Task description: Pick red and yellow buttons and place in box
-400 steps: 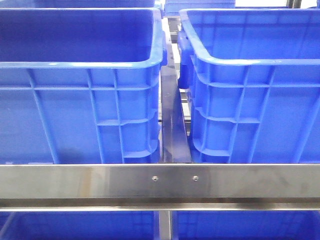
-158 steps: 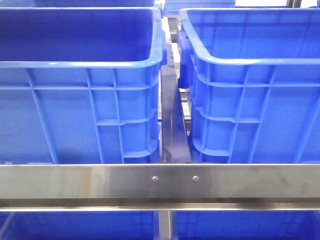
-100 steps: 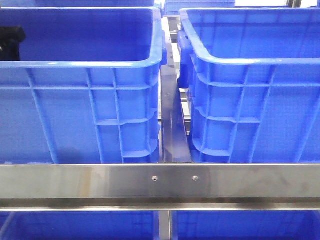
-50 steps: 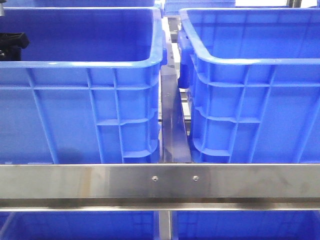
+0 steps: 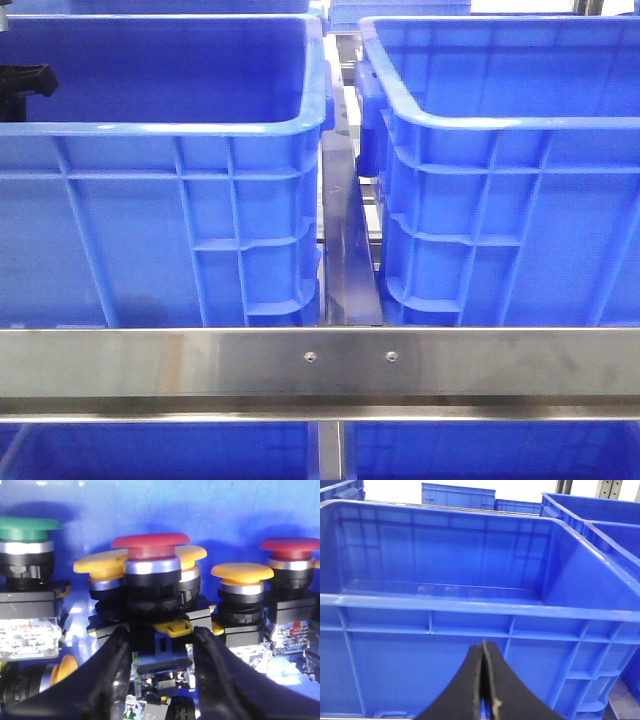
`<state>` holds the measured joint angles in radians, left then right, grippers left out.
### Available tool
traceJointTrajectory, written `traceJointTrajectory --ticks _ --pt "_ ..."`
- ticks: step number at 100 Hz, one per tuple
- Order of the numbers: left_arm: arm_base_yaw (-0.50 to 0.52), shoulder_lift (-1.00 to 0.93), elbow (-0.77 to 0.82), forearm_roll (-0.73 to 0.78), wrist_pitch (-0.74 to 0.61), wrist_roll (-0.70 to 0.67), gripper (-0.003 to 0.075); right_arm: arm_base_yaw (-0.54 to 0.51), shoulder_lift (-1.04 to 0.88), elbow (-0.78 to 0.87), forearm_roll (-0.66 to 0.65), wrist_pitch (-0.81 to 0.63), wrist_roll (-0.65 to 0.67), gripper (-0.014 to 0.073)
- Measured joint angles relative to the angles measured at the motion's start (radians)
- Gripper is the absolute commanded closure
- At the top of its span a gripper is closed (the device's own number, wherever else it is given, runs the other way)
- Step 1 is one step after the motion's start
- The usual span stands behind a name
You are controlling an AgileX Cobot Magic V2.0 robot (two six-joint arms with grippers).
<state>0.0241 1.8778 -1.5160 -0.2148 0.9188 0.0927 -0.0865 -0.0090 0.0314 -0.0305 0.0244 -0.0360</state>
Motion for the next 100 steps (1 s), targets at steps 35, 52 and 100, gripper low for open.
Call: traceJointTrajectory --ticks 35,52,100 --pt "0.000 -0.081 0.000 -0.092 0.004 0.147 0.0543 0.000 0.000 0.000 0.000 -0.002 0.000 0.0661" --pt "0.000 -0.167 0.000 -0.290 0.085 0.325 0.0543 0.000 0.000 0.000 0.000 -0.002 0.000 0.0661" --pt "-0.114 -0.203 0.000 -0.720 0.298 0.566 0.0543 0.000 0.000 0.000 0.000 -0.005 0.000 0.0661"
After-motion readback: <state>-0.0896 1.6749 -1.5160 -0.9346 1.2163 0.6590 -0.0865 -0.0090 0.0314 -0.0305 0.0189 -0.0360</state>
